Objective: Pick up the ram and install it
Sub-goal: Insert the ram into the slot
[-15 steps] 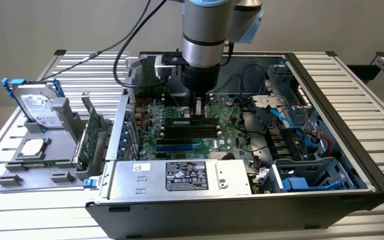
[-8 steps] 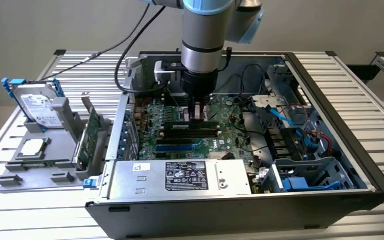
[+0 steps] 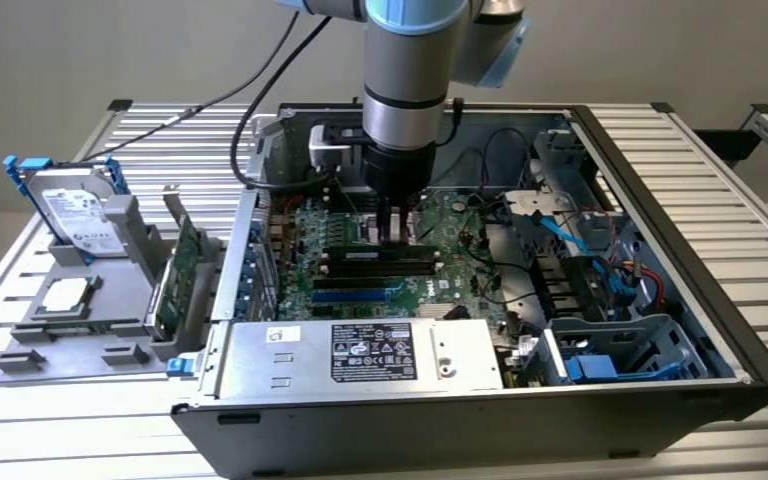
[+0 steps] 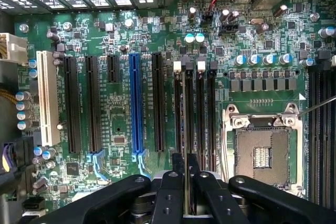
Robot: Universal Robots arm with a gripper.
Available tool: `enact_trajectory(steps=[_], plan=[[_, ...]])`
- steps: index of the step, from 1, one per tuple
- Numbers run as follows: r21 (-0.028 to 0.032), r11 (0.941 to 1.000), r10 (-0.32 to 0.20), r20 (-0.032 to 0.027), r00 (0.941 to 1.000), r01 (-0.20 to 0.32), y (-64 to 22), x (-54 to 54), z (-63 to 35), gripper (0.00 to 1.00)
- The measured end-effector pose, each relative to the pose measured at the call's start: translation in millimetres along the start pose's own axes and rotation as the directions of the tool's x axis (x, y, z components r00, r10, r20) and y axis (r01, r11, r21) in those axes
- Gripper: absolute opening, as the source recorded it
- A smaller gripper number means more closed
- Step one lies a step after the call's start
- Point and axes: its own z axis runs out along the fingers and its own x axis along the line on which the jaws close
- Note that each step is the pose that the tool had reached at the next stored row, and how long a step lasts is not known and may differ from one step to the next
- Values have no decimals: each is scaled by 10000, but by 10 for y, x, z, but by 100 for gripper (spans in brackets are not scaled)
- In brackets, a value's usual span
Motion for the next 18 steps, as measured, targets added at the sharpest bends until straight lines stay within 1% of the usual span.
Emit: enact_trajectory(steps=[6, 12, 16, 18], plan=[[2, 10000, -1, -4, 10000, 1, -1, -1, 11, 14], [3, 10000, 1, -48, 10000, -1, -1, -1, 20, 14], [6, 10000, 2, -88, 10000, -2, -1, 0, 27, 14], [8, 10000, 2, -95, 10000, -2, -1, -1, 34, 14]])
